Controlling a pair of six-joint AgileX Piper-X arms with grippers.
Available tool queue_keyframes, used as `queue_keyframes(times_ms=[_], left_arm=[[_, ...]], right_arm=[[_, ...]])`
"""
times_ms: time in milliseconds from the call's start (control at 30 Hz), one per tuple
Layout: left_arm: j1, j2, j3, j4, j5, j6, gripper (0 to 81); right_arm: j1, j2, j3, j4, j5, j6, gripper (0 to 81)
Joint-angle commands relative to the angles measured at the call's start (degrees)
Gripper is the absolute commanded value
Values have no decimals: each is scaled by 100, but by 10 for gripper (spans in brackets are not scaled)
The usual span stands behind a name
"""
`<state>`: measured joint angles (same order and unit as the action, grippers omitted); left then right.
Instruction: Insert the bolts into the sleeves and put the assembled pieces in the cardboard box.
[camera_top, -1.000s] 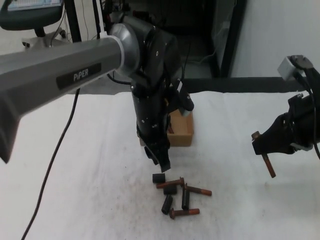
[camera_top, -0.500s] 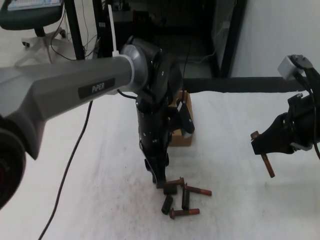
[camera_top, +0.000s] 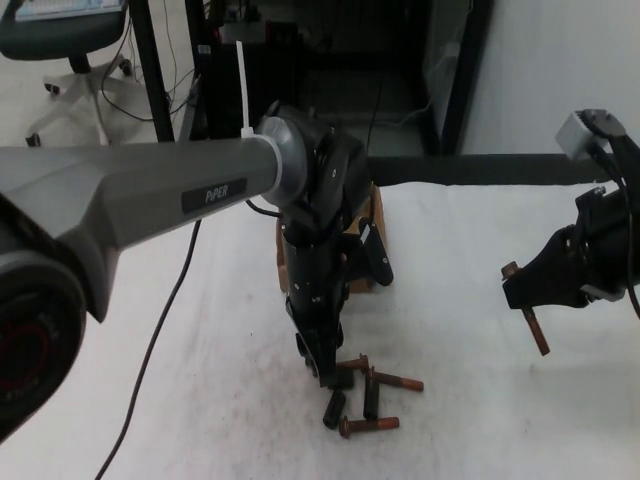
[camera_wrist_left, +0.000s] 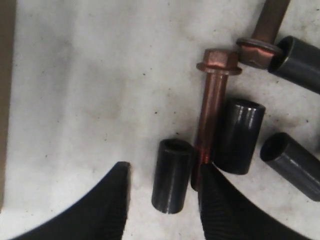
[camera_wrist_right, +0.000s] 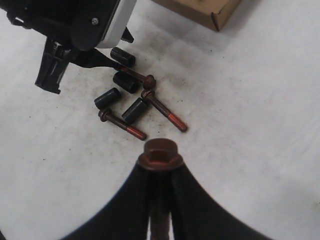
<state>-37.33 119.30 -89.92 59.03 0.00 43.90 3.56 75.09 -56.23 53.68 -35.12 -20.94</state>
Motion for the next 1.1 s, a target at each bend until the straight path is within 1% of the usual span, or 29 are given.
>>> queue_keyframes(times_ms=[0,367,533,767,1067], left_arm=[[-27,-22,-31,-140,-107,101,413],[-27,-22,-31,-173,-146,246,413],[-10,-22,-31,-87,-293,246,413],[0,-22,-31,-78,-290,246,413],[-3,-22,-31,6,-290,246,413]], right_arm=[[-9,-63,0,59,-92,3,8],[-9,-69,0,116,-92,-9,8],[-9,-69,91,103,-110,-9,8],[-9,-69,305,-14,-219,-9,8],[-9,-223,323,-57,-263,-9,8]])
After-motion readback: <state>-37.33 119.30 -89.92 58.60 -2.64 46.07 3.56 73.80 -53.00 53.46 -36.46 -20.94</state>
